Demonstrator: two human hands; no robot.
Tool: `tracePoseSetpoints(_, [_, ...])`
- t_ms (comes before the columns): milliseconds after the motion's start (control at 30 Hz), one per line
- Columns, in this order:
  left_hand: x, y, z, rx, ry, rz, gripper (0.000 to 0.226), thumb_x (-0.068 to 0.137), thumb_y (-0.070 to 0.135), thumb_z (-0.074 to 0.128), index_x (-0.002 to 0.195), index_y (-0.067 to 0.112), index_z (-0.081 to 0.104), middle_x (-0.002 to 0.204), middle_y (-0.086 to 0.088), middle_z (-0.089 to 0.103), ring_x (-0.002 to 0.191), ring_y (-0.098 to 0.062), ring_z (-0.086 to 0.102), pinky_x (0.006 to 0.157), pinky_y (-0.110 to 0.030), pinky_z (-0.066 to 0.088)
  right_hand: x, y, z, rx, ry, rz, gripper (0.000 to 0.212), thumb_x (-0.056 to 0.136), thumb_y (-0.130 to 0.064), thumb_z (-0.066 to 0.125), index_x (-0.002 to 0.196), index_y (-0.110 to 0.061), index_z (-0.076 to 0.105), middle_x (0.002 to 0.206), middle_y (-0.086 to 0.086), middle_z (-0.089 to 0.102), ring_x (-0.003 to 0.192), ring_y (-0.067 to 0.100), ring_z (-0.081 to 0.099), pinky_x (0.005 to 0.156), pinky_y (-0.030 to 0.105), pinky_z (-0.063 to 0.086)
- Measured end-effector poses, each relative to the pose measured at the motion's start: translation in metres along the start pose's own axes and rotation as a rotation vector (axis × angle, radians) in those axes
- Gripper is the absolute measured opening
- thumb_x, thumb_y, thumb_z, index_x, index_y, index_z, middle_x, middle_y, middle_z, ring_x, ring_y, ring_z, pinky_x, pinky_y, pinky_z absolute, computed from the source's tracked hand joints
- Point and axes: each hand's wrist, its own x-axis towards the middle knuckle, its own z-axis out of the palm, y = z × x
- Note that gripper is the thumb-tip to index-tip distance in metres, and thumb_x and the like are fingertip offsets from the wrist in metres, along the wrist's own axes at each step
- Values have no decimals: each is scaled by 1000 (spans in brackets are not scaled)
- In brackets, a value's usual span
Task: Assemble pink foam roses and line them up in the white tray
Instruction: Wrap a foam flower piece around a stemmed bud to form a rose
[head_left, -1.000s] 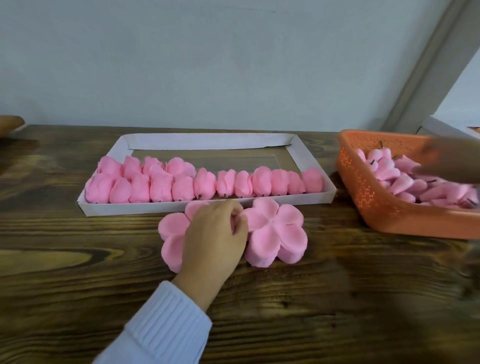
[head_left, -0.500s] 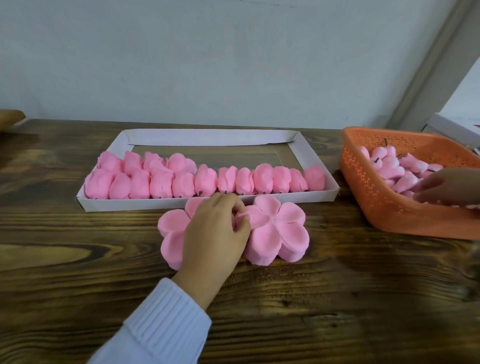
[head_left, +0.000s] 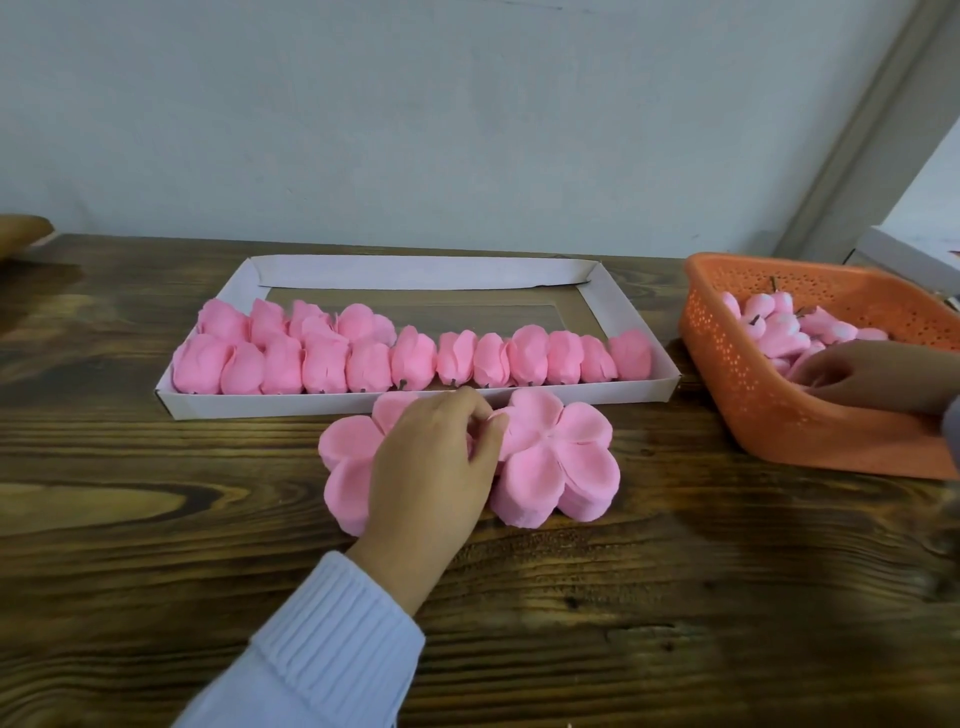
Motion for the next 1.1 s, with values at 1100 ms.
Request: tracePoseSetpoints(1100, [2,8,-7,-687,-13,-215,19,88,34,44,70,27,48,68,9,48,69,-6,47,69,-26,43,39,-171,77,1540,589,-104,20,84,-36,67,93,-18,71,97,11,74,93,23,70,82,38,57])
